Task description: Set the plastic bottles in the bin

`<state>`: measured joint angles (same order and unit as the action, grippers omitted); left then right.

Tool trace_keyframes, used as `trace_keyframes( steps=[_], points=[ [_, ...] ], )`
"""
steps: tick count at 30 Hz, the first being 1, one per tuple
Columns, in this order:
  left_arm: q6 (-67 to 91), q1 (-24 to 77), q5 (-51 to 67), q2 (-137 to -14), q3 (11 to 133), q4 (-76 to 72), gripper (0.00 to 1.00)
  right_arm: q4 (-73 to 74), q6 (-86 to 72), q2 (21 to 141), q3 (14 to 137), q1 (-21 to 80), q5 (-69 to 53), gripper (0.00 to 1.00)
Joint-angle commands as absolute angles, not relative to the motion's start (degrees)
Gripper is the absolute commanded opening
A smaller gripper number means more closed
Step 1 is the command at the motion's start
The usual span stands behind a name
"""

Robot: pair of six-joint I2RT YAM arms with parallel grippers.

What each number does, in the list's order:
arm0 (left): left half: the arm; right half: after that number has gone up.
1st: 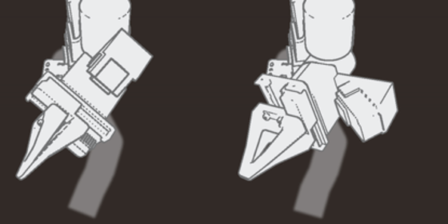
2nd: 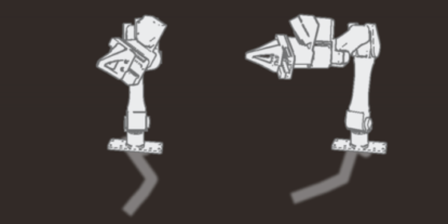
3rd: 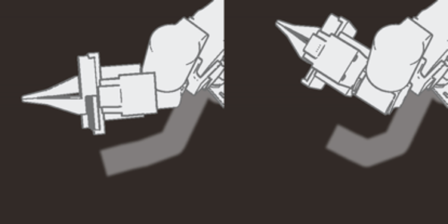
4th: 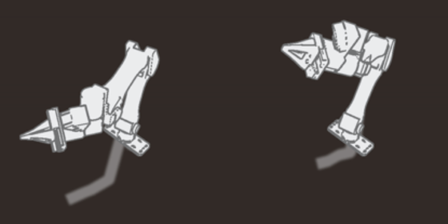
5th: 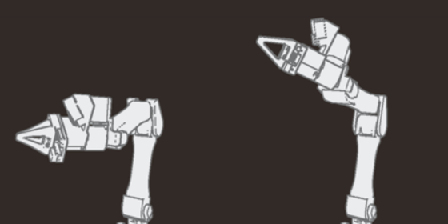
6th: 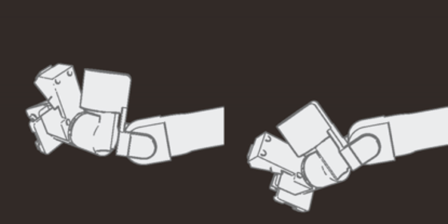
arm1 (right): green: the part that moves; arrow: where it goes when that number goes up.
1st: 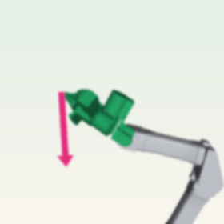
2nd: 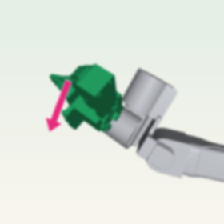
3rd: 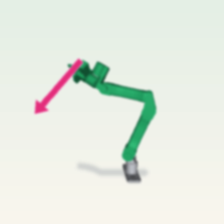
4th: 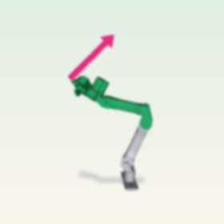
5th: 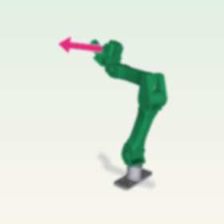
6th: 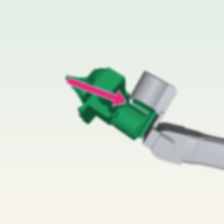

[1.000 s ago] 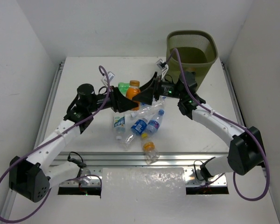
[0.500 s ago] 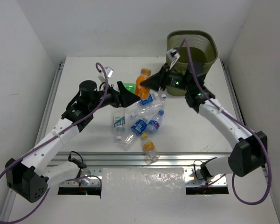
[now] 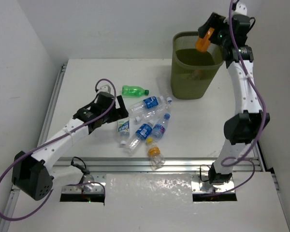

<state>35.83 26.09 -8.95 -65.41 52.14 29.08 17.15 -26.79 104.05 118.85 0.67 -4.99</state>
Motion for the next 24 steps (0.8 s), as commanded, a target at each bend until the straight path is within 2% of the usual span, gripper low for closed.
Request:
trace_keyframes(
  steps=[1, 8, 17, 19, 21, 24],
  points=[
    [35.4, 28.9, -13.4, -68.6, 53.3, 31.8, 1.00, 27.7, -26.5, 109.1, 122.3, -1.5, -2.3, 0.99],
    [36.6, 31.4, -18.1, -76.7, 51.0, 32.1, 0.99, 19.6, -27.6, 93.5, 105.6, -0.4, -8.0, 0.99],
    [37.4, 31.8, -20.7, -90.5, 50.6, 26.3, 0.92, 22.5, -23.2, 86.7, 98.2, 7.5, -14.9, 0.99],
    [37.9, 31.8, -20.5, -91.8, 51.2, 25.8, 0.64, 22.7, -22.7, 85.6, 96.1, 9.3, -16.9, 0.99],
    [39.4, 31.9, -22.3, -89.7, 50.6, 27.1, 0.25, 22.5, -22.4, 84.9, 94.7, 10.9, -18.4, 0.99],
    [43.9, 32.3, -27.9, -81.7, 50.3, 32.1, 0.06, 20.3, -23.6, 84.1, 90.4, 12.9, -24.1, 0.99]
  ],
)
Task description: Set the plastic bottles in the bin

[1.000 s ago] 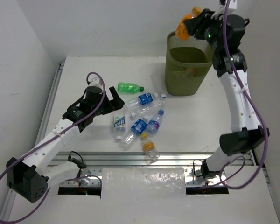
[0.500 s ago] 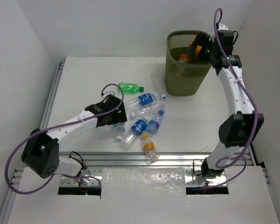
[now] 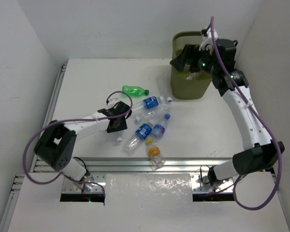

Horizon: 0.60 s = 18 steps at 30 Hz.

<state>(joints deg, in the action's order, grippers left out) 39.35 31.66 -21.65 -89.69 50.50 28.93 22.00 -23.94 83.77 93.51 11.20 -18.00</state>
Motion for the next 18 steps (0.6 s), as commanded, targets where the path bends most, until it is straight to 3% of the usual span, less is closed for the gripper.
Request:
trace_keyframes(
  steps=[1, 4, 9, 13, 18],
  points=[
    [44.6, 32.6, -30.9, -78.9, 50.3, 33.2, 0.04, 17.6, -24.0, 83.7, 87.7, 13.4, -29.5, 0.99],
    [40.6, 34.7, -30.5, -66.0, 49.7, 30.1, 0.00, 6.7, -27.8, 83.2, 80.7, 16.1, -44.0, 0.99],
    [27.7, 34.9, 8.0, -47.9, 41.7, 1.0, 0.00, -14.0, -41.6, 84.6, 73.3, 21.6, -58.1, 0.99],
    [28.4, 35.0, 27.8, -47.5, 41.7, -9.0, 0.00, -22.6, -44.3, 84.9, 71.3, 25.7, -60.7, 0.99],
    [31.6, 34.9, 35.4, -50.9, 43.0, -16.5, 0.01, -30.6, -48.0, 83.2, 68.8, 27.9, -61.6, 0.99]
  ],
)
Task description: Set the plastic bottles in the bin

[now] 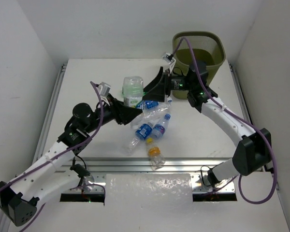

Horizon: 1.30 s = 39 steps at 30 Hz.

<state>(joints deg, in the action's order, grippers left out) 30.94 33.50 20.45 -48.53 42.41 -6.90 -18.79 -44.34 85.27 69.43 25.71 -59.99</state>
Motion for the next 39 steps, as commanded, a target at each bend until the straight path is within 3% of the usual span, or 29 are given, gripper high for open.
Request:
trace_keyframes(
  steps=[1, 4, 8, 9, 10, 11, 12, 13, 14, 16, 18, 21, 25, 28, 30, 32, 33, 34, 39],
  points=[
    [32.7, 35.0, 37.1, -51.3, 42.9, -18.9, 0.05, -30.9, -48.0, 82.9, 68.6, 28.1, -61.9, 0.99],
    [32.8, 34.9, 37.7, -53.3, 44.7, -19.2, 0.08, -34.9, -50.4, 82.6, 67.7, 28.4, -63.5, 0.91],
    [33.0, 35.0, 38.2, -55.8, 46.8, -19.8, 0.10, -41.3, -55.2, 82.4, 65.3, 28.3, -65.9, 0.91],
    [33.0, 34.9, 38.0, -56.2, 47.6, -19.9, 0.17, -44.9, -56.8, 82.3, 64.1, 28.3, -67.0, 0.86],
    [33.0, 34.9, 38.0, -57.0, 48.0, -19.8, 0.24, -46.2, -57.3, 82.3, 63.8, 28.3, -67.7, 0.73],
    [32.8, 34.9, 37.1, -57.2, 48.5, -18.6, 0.38, -46.3, -57.2, 82.1, 63.8, 28.0, -67.6, 0.23],
    [32.3, 34.9, 34.8, -57.2, 49.0, -16.6, 0.53, -42.9, -55.0, 81.3, 63.9, 27.6, -66.9, 0.01],
    [31.6, 35.0, 28.3, -57.1, 50.5, -13.8, 0.86, -39.8, -53.0, 80.5, 64.1, 27.1, -63.8, 0.00],
    [30.5, 34.9, 24.2, -56.5, 51.2, -7.7, 0.99, -36.1, -50.6, 79.6, 64.6, 25.1, -61.3, 0.00],
    [29.6, 34.9, 8.8, -55.6, 53.9, 0.5, 1.00, -17.3, -39.4, 77.0, 68.8, 21.1, -53.1, 0.00],
    [30.0, 35.0, -5.2, -54.9, 55.0, 12.1, 1.00, 0.7, -31.3, 76.4, 77.0, 19.2, -32.2, 0.00],
    [31.5, 34.9, -15.0, -52.7, 55.0, 21.5, 1.00, 12.8, -26.0, 79.0, 88.7, 15.2, -9.8, 0.00],
    [28.7, 34.9, -11.3, -52.2, 51.9, 23.8, 1.00, 18.9, -19.9, 89.4, 107.1, 10.8, 10.0, 0.00],
    [27.2, 35.2, -8.4, -57.1, 51.9, 26.4, 1.00, 21.3, -15.0, 98.6, 117.6, 8.4, 18.5, 0.02],
    [25.8, 36.2, -7.6, -62.4, 53.2, 29.2, 1.00, 21.6, -12.8, 103.7, 121.9, 7.0, 19.8, 0.35],
    [25.3, 38.0, -8.6, -68.1, 55.6, 32.8, 1.00, 22.0, -9.5, 106.0, 123.8, 6.9, 19.6, 0.59],
    [24.2, 38.9, -8.6, -69.7, 56.1, 33.6, 1.00, 24.7, -9.3, 107.6, 126.9, 7.1, 19.6, 0.91],
    [23.6, 40.2, -8.7, -71.4, 56.9, 34.4, 1.00, 25.7, -9.7, 107.9, 128.0, 7.0, 19.2, 0.99],
    [21.9, 43.2, -10.7, -81.3, 57.8, 39.6, 1.00, 28.6, -13.4, 102.8, 122.6, 7.1, 15.6, 0.99]
  ],
)
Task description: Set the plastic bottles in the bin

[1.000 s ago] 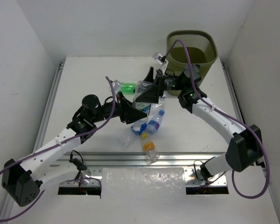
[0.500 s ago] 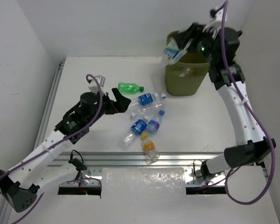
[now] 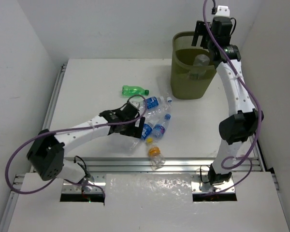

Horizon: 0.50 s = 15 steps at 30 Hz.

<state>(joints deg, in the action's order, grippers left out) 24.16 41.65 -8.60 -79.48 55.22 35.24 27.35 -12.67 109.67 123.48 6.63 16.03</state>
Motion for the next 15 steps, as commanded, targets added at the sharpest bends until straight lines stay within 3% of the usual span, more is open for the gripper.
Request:
trace_keyframes(
  steps=[1, 8, 15],
  points=[
    [21.8, 44.3, -10.8, -82.7, 57.6, 39.9, 1.00, 28.5, -14.0, 99.2, 120.0, 7.2, 14.0, 0.99],
    [19.9, 45.2, -5.8, -86.9, 55.3, 36.6, 0.95, 26.3, -19.2, 88.4, 101.4, 7.8, 1.3, 0.99],
    [20.0, 45.2, -6.3, -91.7, 55.6, 36.1, 0.77, 23.0, -20.3, 83.8, 91.0, 10.7, -3.1, 0.99]
  ],
)
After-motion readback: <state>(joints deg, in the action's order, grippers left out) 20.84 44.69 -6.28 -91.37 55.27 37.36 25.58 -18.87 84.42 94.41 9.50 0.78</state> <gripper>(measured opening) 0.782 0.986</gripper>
